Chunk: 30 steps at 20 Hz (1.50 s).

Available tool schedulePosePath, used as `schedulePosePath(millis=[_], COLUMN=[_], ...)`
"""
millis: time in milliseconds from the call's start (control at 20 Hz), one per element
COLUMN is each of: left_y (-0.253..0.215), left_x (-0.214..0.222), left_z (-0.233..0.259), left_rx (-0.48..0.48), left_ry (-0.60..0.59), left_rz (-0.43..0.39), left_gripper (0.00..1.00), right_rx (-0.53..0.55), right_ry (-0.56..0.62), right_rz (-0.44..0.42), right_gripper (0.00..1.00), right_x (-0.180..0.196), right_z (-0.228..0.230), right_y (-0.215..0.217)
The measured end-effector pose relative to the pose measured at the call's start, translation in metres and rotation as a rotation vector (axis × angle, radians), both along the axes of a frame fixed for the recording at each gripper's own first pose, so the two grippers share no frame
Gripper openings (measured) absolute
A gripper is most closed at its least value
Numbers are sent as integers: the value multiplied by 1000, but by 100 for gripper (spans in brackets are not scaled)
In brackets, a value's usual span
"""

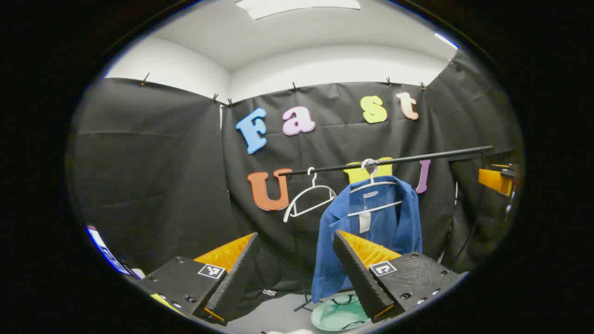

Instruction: Grasp the clothes on the hanger with both hands and then place them into the laundry hamper below.

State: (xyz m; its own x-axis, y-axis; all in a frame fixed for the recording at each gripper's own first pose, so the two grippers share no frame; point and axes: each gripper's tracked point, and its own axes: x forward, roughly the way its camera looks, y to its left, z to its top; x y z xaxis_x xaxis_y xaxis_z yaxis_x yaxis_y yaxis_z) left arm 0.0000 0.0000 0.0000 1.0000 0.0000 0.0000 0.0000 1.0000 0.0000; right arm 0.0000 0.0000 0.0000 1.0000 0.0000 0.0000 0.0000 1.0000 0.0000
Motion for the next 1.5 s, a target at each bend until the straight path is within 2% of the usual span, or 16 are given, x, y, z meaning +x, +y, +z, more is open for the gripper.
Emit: schedulePosePath(millis=[200,500,650,700,750,1050,1500], left_y=[8,15,10,7,3,-34,-94], left_x=[1,4,12,15,19,58,147], left_z=[0,1,-2,-4,-7,-32,-106], left_rx=[-65,-69,-69,-66,-62,-59,-50], left_ry=[-1,-11,-4,2,8,25,59], left_rz=[-25,-26,-27,-30,-30,-25,-24], left_gripper=[98,99,99,99,99,99,98], right_rx=[-35,-74,-66,-65,-62,-89,-140], right_ry=[-17,-26,-34,-28,-19,51,130], right_rz=[-22,-32,-41,-37,-33,16,106], right_gripper=[100,100,100,97,100,100,83], right_x=[-8,-14,-8,-4,2,55,169], right_z=[2,5,6,3,-3,-43,-118], right_y=[11,24,22,22,22,25,29])
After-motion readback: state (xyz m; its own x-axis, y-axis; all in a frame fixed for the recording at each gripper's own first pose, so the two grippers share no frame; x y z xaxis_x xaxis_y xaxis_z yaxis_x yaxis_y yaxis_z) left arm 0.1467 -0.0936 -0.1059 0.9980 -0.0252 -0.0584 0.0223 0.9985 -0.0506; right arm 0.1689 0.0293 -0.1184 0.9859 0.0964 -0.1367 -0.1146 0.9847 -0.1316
